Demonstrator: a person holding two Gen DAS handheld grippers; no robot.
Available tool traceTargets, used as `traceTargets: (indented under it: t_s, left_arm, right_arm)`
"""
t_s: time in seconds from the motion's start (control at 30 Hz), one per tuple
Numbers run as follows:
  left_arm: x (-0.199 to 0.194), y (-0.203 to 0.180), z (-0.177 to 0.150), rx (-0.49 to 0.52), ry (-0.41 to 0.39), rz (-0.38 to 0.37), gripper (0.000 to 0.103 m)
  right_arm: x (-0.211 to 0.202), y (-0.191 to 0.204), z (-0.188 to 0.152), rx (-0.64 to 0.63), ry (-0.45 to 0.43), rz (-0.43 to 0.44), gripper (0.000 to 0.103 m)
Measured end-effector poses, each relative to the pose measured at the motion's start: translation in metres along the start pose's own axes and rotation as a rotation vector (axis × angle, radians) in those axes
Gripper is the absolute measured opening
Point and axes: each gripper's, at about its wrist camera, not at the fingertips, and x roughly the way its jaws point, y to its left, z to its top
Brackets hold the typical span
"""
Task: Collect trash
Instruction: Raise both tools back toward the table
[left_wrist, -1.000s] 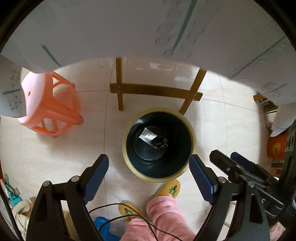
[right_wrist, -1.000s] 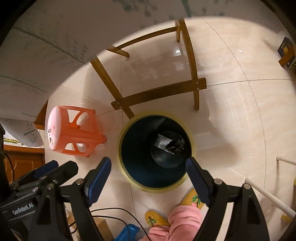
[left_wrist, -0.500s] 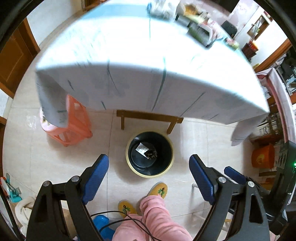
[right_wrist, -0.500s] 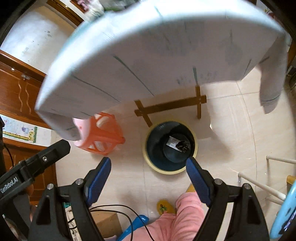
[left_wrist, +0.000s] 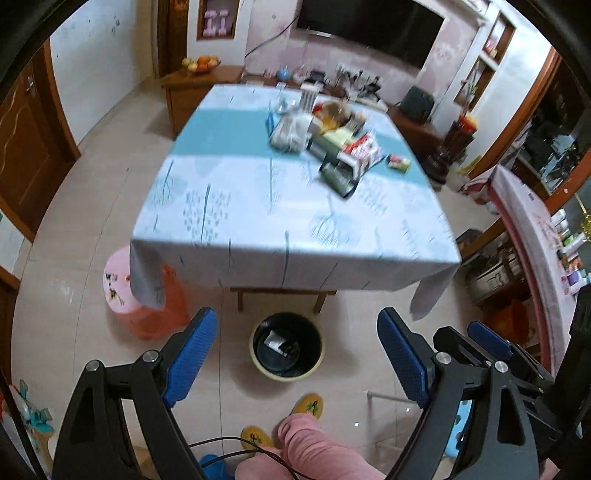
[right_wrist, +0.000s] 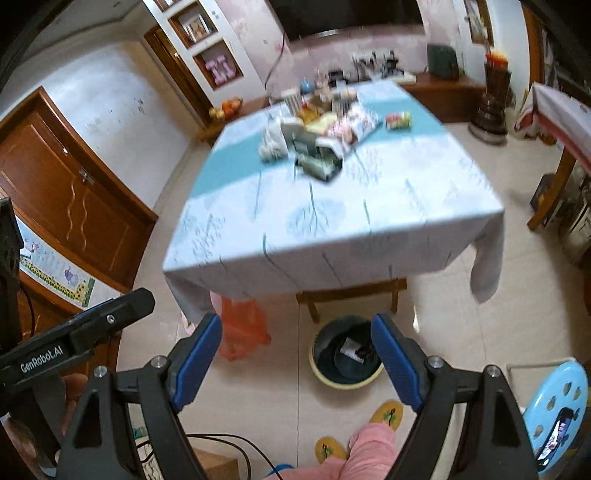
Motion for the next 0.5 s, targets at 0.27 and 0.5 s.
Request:
traceTargets:
  t_s: [0.27, 0.5]
  left_arm:
    - [-0.028, -0.02, 0.035, 0.034, -0.066, -0.041, 0.087]
    - [-0.004, -0.039, 0.075, 0.027, -0.075, -0.029, 0.087]
  right_arm:
    - [-0.042, 0.011, 0.038, -0.05, -0.121, -0.035, 0.084]
    - [-0.041, -0.005, 0.087, -0.079, -0.168, -0.052, 0.084]
